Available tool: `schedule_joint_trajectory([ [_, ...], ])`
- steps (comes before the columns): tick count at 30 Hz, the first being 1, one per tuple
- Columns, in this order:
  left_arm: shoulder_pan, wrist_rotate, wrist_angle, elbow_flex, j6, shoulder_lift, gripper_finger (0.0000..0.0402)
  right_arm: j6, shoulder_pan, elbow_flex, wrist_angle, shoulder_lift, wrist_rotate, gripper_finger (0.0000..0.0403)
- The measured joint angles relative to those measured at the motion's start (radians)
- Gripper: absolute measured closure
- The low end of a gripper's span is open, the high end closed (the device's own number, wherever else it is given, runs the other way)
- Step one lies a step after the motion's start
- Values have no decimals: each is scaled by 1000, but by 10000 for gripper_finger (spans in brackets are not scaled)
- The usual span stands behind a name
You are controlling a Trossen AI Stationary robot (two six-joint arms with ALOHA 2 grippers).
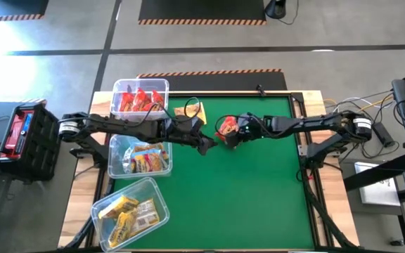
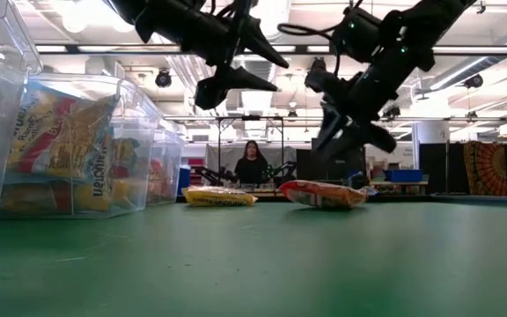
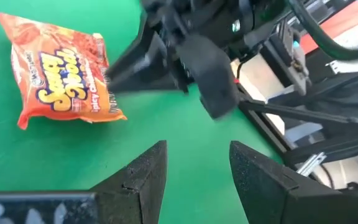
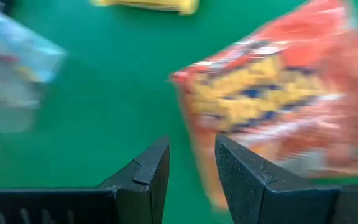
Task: Sort Maruchan noodles
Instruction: Put the orange noodle pack into the top transparent bin
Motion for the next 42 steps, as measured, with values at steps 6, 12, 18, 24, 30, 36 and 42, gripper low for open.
schedule_joint_trajectory([
  [6, 12, -11, 27, 11, 21, 56, 244, -88, -54, 5, -118, -9, 93, 284],
  [12, 21, -16, 21, 58, -49, 144, 244, -227, -115, -1, -111, 11, 134, 284],
  [18, 21, -21, 22, 116, -65, 202, 244, -340, -146, -1, -113, 53, 133, 284],
  [24, 28, -24, -17, 146, -82, 224, 244, -349, -146, -1, -112, 111, 92, 284],
  [30, 48, -26, -130, 146, -111, 224, 244, -320, -144, 0, -77, 158, -73, 284],
  [36, 66, -69, -203, 145, -148, 225, 244, -320, -139, 2, 15, 165, -220, 284],
  [42, 65, -19, -218, 144, -228, 225, 245, -346, -143, 39, 39, 165, -219, 284],
])
